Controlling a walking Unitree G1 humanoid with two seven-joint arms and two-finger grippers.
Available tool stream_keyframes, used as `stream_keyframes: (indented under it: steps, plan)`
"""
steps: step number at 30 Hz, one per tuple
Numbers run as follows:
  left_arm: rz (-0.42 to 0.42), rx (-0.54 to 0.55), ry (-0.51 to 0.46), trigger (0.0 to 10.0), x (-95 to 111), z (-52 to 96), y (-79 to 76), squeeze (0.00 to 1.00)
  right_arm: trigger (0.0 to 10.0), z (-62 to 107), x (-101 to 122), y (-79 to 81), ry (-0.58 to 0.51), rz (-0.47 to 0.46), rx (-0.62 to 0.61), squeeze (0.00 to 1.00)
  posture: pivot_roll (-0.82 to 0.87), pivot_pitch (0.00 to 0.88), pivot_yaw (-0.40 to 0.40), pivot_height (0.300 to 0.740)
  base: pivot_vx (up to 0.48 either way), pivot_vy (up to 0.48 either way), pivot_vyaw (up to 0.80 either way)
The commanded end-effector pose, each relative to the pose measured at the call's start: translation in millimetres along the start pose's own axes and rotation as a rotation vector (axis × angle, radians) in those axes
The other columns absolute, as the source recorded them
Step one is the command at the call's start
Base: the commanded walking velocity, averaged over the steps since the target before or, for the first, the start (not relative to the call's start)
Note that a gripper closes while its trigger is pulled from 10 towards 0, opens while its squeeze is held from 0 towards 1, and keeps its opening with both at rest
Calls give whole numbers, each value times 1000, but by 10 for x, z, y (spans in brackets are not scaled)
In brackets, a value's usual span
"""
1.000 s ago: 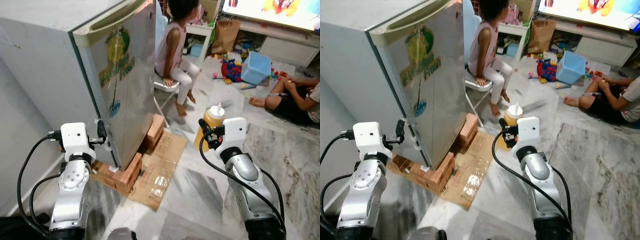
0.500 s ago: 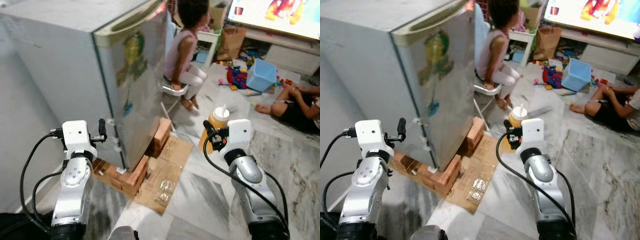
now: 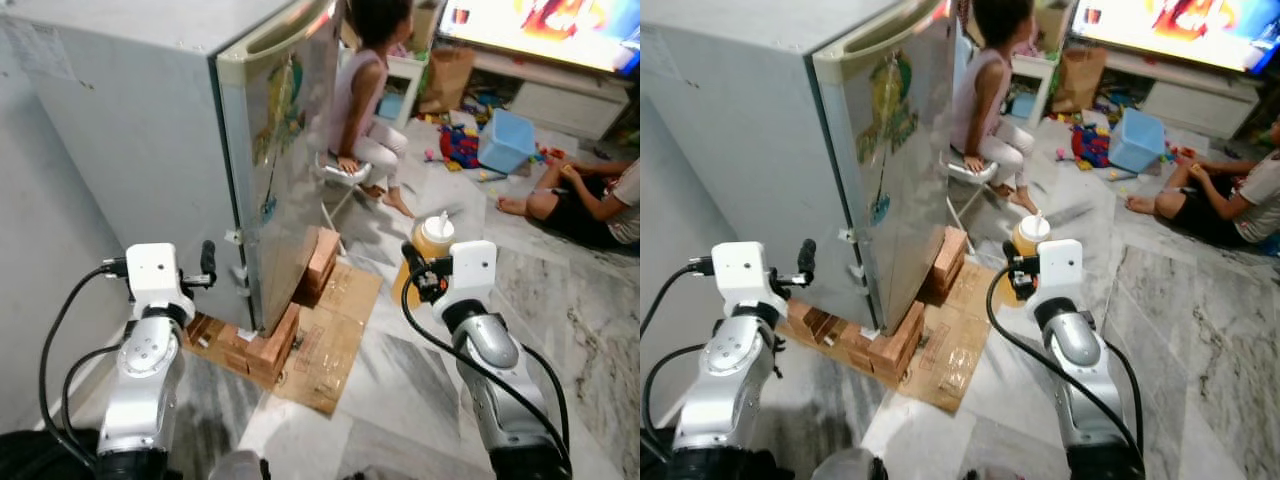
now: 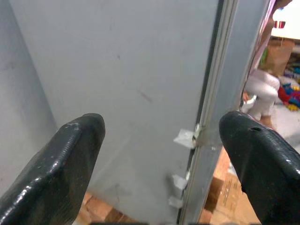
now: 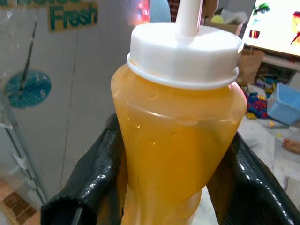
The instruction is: Restocking fridge
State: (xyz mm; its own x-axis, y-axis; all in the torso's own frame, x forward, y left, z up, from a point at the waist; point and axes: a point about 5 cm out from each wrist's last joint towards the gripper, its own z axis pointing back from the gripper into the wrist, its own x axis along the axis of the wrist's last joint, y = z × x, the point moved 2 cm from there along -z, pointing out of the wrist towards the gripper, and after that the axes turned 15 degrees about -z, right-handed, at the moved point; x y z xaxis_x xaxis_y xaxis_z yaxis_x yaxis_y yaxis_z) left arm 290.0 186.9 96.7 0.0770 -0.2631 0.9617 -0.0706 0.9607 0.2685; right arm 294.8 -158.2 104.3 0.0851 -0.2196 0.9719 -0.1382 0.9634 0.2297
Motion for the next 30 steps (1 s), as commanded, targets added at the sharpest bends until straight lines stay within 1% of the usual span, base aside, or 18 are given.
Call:
stream_keyframes:
  steps: [1, 5, 9, 17, 20, 25, 30]
  plan:
    - [12, -12, -27, 10000, 61, 9, -39, 0, 10000, 16, 45, -65, -7, 9, -23, 0, 43, 0, -35, 740, 0, 0, 0]
    - [-3, 0, -20, 10000, 36, 17, -17, 0, 10000, 43, 34, -74, -2, 17, -18, 0, 43, 0, -37, 740, 202, 0, 0]
    - [4, -15, -26, 10000, 42, 19, -47, 0, 10000, 40, 36, -69, -2, 13, -16, 0, 42, 0, -39, 740, 322, 0, 0]
    - [14, -9, -19, 10000, 37, 25, -52, 0, 10000, 45, 38, -59, 1, 13, -11, 0, 42, 0, -40, 740, 346, 0, 0]
    - [27, 0, -23, 10000, 42, 24, -40, 0, 10000, 67, 24, -67, 10, 14, -8, 0, 40, 0, -42, 740, 0, 0, 0]
    - [4, 18, -9, 10000, 19, 24, -28, 0, 10000, 96, 4, -89, 25, 17, -8, 0, 38, 0, -41, 740, 0, 0, 0]
    - [16, 27, -2, 10000, 13, -1, -14, 0, 10000, 115, -3, -96, 33, 17, -5, 0, 37, 0, -41, 740, 0, 0, 0]
